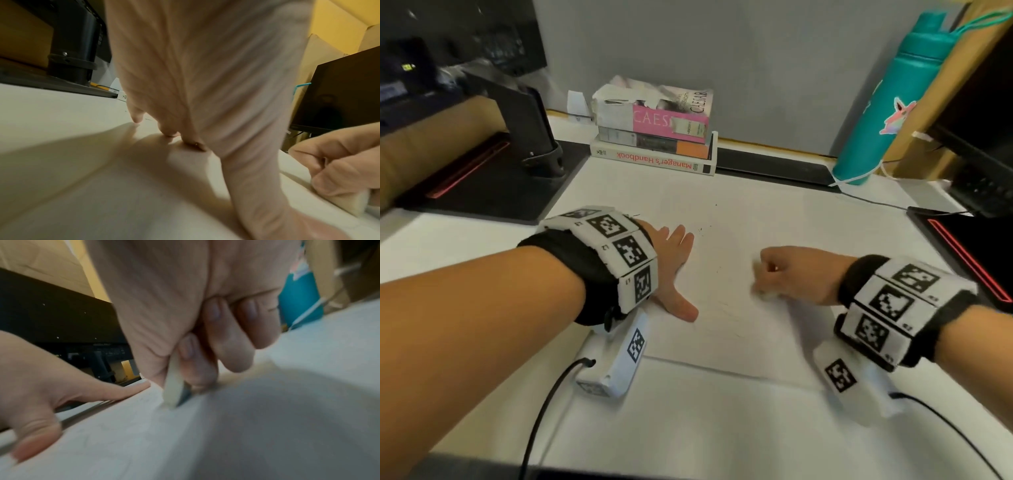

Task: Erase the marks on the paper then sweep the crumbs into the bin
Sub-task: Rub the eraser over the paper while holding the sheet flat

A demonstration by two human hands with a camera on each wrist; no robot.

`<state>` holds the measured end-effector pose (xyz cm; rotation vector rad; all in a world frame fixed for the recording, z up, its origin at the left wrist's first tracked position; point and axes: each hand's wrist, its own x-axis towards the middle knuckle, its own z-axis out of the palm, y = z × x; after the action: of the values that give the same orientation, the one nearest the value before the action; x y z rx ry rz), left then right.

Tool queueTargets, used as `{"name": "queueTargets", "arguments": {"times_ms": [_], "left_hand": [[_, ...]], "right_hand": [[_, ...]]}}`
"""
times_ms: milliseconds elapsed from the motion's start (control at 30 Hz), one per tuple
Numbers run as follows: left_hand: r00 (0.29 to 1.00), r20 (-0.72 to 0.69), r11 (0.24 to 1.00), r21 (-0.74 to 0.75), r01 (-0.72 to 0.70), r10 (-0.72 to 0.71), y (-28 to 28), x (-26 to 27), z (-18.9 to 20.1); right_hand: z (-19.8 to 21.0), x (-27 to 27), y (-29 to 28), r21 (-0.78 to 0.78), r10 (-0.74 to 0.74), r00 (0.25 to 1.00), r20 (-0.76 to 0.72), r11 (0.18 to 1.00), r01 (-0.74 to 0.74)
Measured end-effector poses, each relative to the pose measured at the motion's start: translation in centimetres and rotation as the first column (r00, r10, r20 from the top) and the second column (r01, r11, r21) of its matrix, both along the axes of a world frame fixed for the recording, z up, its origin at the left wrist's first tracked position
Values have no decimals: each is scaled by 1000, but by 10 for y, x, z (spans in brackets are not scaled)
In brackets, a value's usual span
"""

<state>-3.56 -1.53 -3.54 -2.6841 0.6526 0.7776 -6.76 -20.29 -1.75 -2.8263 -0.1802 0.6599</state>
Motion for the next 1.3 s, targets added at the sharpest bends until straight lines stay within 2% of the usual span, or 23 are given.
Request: {"name": "queueTargets", "arguments": {"times_ms": [67, 100, 133, 200, 233, 333, 400, 433, 500, 567, 633, 733, 800, 867, 900, 933, 1000, 1033, 1067, 1100, 1200, 1233, 1300], "left_hand": [[1000, -2, 1000, 5, 8, -8, -1, 1, 0], [1000, -3, 1000, 10, 8, -8, -2, 1, -1], [1000, -6, 1000, 9, 3, -3, -3, 0, 0], [1000, -2, 1000, 9, -2, 2, -3, -1, 0], [1000, -1, 1000, 2, 0, 0, -3, -1, 0], [1000, -1, 1000, -10, 4, -4, -1, -1, 0], [1000, 11, 1000, 0, 3, -3, -3, 0, 1], [1000, 21, 1000, 9, -3, 2, -4, -1, 2], [999, 23, 999, 24, -25, 25, -4, -5, 3], [999, 10, 996, 73, -50, 50, -4, -5, 3], [999, 24, 992, 114, -50, 47, -7, -2, 1], [993, 107, 998, 39, 54, -58, -33, -16, 8], [978, 41, 977, -53, 207, -205, -62, -39, 13], [927, -61, 923, -142, 358, -369, -85, -59, 12], [915, -88, 914, -144, 380, -395, -83, -59, 4], [933, -94, 933, -130, 335, -348, -80, -55, -1], [994, -31, 991, -87, 105, -108, -69, -38, -8], [1000, 20, 997, -70, -8, 9, -66, -31, -7], [996, 59, 996, -59, -60, 63, -65, -29, -5], [997, 66, 997, -65, -41, 45, -66, -31, -1], [973, -85, 972, -117, 206, -216, -74, -50, 5], [969, -121, 973, -114, 203, -216, -73, -53, 5], [997, -68, 996, -89, 29, -35, -65, -42, 8]], "right_hand": [[5, 6, 1, -169, 41, 998, 45, 985, -33], [4, 9, 8, -182, 64, 995, 79, 982, -49], [0, 11, 14, -126, 57, 994, 92, 991, -45], [-8, 10, 12, 56, -44, 997, 57, 998, 41], [-7, 6, 3, 95, -86, 995, 43, 992, 82], [3, -2, -18, 10, -102, 995, -24, 995, 102], [7, 2, -19, -79, -79, 997, -11, 994, 77], [7, 5, -17, -67, -82, 997, 3, 994, 82], [6, 11, -13, 100, -175, 985, 9, 980, 173], [3, 17, -15, 320, -285, 958, 16, 910, 265], [-5, 23, -21, 439, -344, 938, 30, 848, 297], [-21, 33, -24, 465, -312, 948, 61, 850, 249], [-26, 38, -27, 475, -329, 943, 45, 837, 269], [-27, 41, -29, 474, -337, 941, 11, 831, 292], [-27, 42, -30, 473, -340, 940, -1, 828, 300], [-28, 43, -30, 475, -337, 941, -6, 828, 299], [-29, 44, -30, 481, -327, 945, -3, 828, 288], [-30, 45, -30, 491, -335, 942, -7, 820, 295], [-30, 45, -30, 495, -338, 941, -11, 816, 298], [-31, 45, -31, 492, -333, 943, -8, 820, 294], [-30, 46, -32, 467, -307, 952, -5, 841, 273], [-30, 45, -32, 462, -304, 953, -7, 844, 272], [-27, 42, -32, 454, -294, 956, -2, 851, 263]]}}
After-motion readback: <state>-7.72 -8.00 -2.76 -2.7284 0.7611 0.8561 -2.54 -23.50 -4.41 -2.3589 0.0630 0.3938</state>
